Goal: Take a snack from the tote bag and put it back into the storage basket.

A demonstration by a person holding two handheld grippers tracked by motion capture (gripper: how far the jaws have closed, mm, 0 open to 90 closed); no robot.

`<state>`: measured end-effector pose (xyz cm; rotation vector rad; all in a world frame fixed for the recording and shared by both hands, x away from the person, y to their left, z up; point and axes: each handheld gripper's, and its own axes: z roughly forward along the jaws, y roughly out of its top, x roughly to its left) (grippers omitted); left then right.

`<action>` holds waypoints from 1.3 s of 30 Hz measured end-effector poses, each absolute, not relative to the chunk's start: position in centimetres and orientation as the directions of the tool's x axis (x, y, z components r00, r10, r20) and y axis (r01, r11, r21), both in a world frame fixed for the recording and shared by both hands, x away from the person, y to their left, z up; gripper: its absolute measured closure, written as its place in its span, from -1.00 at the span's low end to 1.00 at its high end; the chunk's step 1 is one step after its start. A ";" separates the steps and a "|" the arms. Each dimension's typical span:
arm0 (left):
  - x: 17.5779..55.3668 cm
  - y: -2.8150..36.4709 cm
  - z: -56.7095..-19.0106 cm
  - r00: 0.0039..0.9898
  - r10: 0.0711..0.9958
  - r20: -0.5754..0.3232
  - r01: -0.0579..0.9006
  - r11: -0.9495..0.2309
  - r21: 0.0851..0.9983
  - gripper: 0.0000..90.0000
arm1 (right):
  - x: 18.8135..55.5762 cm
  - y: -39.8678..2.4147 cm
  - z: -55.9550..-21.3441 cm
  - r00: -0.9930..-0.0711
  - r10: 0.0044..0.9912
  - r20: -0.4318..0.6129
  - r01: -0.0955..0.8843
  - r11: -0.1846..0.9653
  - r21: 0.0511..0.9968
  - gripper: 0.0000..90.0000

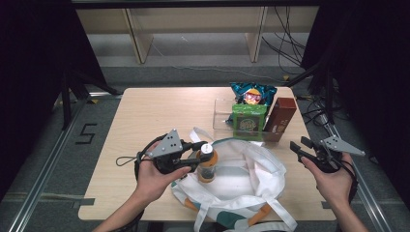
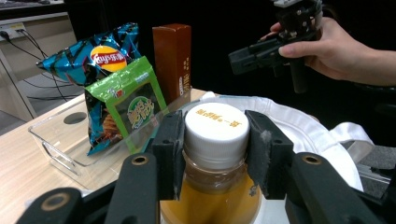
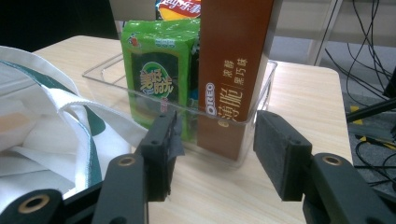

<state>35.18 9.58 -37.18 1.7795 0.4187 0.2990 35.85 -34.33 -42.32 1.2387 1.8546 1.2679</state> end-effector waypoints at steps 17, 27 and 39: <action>36.3 9.4 -34.5 0.908 0.419 0.010 0.077 -0.190 0.979 0.31 | 35.9 -34.4 -42.6 -0.423 0.906 0.034 0.366 0.136 0.921 0.12; 36.8 9.2 -33.8 0.909 0.417 -0.002 0.078 -0.167 0.983 0.31 | 36.0 -34.5 -42.6 -0.427 0.904 0.020 0.359 0.149 0.921 0.12; 37.2 9.0 -32.6 0.911 0.412 -0.004 0.070 -0.144 0.987 0.31 | 36.1 -34.4 -42.7 -0.407 0.912 0.049 0.351 0.106 0.930 0.10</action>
